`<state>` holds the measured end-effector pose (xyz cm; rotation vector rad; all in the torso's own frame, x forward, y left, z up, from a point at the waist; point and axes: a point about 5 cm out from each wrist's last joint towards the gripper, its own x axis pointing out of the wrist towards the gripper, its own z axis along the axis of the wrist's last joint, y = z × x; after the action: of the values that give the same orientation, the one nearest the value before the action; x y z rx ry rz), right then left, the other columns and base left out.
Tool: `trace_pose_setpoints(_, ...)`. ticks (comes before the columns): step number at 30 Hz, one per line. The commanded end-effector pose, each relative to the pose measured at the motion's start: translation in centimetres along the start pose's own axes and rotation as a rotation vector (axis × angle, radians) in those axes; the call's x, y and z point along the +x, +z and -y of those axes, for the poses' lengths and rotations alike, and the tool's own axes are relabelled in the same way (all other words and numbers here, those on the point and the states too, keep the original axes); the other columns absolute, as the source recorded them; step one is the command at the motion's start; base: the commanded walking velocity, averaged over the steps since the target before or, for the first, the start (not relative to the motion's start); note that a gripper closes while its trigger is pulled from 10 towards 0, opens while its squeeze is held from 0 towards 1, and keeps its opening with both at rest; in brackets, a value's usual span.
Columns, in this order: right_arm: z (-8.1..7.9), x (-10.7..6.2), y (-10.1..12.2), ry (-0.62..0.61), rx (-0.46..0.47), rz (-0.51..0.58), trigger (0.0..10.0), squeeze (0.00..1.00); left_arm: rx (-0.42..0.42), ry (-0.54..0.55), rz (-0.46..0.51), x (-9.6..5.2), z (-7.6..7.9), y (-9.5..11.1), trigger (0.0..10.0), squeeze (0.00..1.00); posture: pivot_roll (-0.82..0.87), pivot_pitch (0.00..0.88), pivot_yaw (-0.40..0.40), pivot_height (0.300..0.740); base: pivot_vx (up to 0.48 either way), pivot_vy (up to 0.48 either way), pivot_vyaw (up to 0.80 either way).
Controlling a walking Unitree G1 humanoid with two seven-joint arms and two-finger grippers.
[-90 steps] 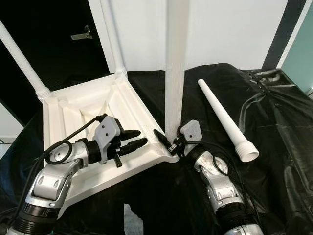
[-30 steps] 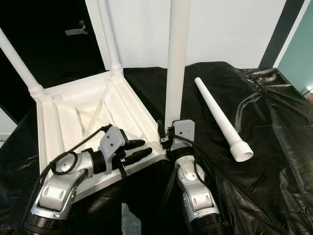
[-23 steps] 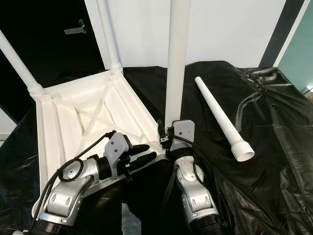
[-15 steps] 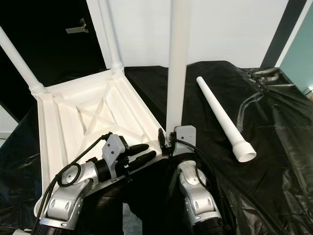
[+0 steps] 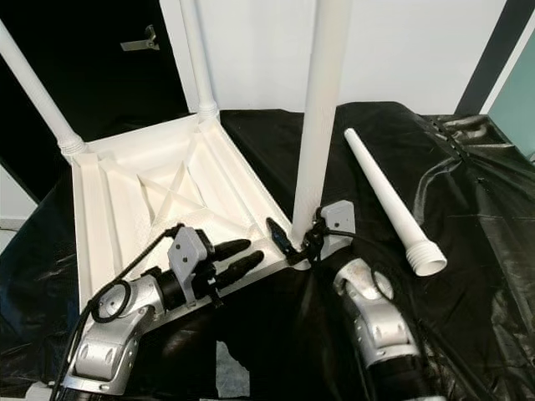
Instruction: Building children table
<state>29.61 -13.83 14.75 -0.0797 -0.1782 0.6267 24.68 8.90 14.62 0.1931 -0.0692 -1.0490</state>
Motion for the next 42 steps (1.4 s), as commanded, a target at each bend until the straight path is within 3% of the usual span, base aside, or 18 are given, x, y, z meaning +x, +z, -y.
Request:
trace_pose_setpoints(1,0.0,0.0,-0.5,0.057,0.017,-0.026,10.0,0.00,0.010,0.129,-0.023,-0.2,-0.5,-0.6,10.0,0.00,0.04,0.000,0.042,0.740,0.000,0.000,0.00)
trace_pose_setpoints(7,1.3,0.3,-0.7,0.182,-0.038,-0.087,9.8,0.00,0.004,0.135,-0.044,0.2,0.0,-1.3,10.0,0.00,0.04,0.000,0.038,0.740,0.000,0.000,0.00)
trace_pose_setpoints(8,1.4,0.3,-0.9,0.193,-0.041,-0.095,4.4,0.00,0.003,0.135,-0.053,0.2,0.1,-1.5,10.0,0.00,0.05,0.000,0.035,0.740,0.000,0.000,0.00)
trace_pose_setpoints(9,1.5,0.3,-0.9,0.199,-0.043,-0.100,4.4,0.00,0.008,0.140,-0.061,0.3,0.1,-1.8,10.0,0.00,0.05,0.000,0.034,0.740,0.000,0.000,0.00)
trace_pose_setpoints(10,1.6,0.3,-1.1,0.202,-0.042,-0.106,0.5,0.00,0.018,0.154,-0.071,0.3,0.1,-2.0,10.0,0.00,0.06,0.000,0.031,0.740,0.000,0.000,0.00)
trace_pose_setpoints(12,1.6,0.2,-1.4,0.207,-0.041,-0.116,0.0,0.00,0.034,0.186,-0.078,0.4,0.1,-2.4,10.0,0.00,0.06,0.000,0.029,0.740,0.000,0.000,0.00)
trace_pose_setpoints(19,1.7,0.1,-1.6,0.209,-0.029,-0.124,0.0,0.00,0.036,0.235,-0.099,0.6,0.1,-2.9,10.0,0.00,0.06,0.000,0.033,0.740,0.000,0.000,0.00)
trace_pose_setpoints(24,2.1,0.1,-1.9,0.165,-0.024,-0.130,0.0,0.00,-0.003,0.330,-0.079,0.8,-0.5,-2.8,10.0,0.00,0.05,0.000,0.040,0.740,0.000,0.000,0.00)
trace_pose_setpoints(31,2.3,-0.2,-2.5,0.019,-0.017,-0.146,0.0,0.00,-0.014,0.418,-0.072,0.7,-1.3,-2.8,10.0,0.00,0.04,0.000,0.047,0.740,0.000,0.000,0.00)
trace_pose_setpoints(32,2.0,-0.3,-2.8,-0.018,-0.010,-0.152,1.0,0.00,-0.037,0.462,-0.071,0.5,-1.8,-2.9,10.0,0.00,0.04,0.000,0.049,0.740,0.000,0.000,0.00)
trace_pose_setpoints(33,1.9,-0.3,-2.9,-0.038,-0.006,-0.155,1.0,0.00,-0.052,0.491,-0.071,0.5,-2.0,-3.0,10.0,0.00,0.04,0.000,0.050,0.740,0.000,0.000,0.00)
trace_pose_setpoints(34,1.8,-0.4,-3.1,-0.072,-0.017,-0.161,2.3,0.00,-0.049,0.524,-0.075,0.3,-2.3,-3.2,10.0,0.00,0.04,0.000,0.051,0.740,0.000,0.000,0.00)
trace_pose_setpoints(35,1.8,-0.4,-3.1,-0.072,-0.017,-0.161,2.3,0.00,-0.049,0.524,-0.075,0.3,-2.3,-3.2,10.0,0.00,0.04,0.000,0.051,0.740,0.000,0.000,0.00)
trace_pose_setpoints(36,1.6,-0.4,-3.2,-0.097,-0.016,-0.158,4.8,0.00,-0.051,0.553,-0.084,0.2,-2.5,-3.3,10.0,0.00,0.04,0.000,0.049,0.740,0.000,0.000,0.00)
trace_pose_setpoints(37,1.3,-0.3,-3.3,-0.140,-0.016,-0.155,9.1,0.00,-0.059,0.573,-0.084,0.1,-2.7,-3.5,10.0,0.00,0.04,0.000,0.048,0.740,0.000,0.000,0.00)
trace_pose_setpoints(39,1.1,-0.2,-3.3,-0.169,-0.015,-0.153,9.1,0.00,-0.066,0.585,-0.084,0.0,-2.8,-3.5,10.0,0.00,0.04,0.000,0.048,0.740,0.000,0.000,0.00)
trace_pose_setpoints(40,0.7,-0.1,-3.4,-0.206,-0.008,-0.153,10.0,0.00,-0.072,0.597,-0.082,-0.1,-2.8,-3.6,10.0,0.00,0.04,0.000,0.048,0.740,0.000,0.000,0.00)
trace_pose_setpoints(42,0.5,0.1,-3.4,-0.272,0.007,-0.155,10.0,0.00,-0.071,0.591,-0.075,-0.1,-2.7,-3.5,10.0,0.00,0.04,0.000,0.046,0.740,0.000,0.000,0.00)
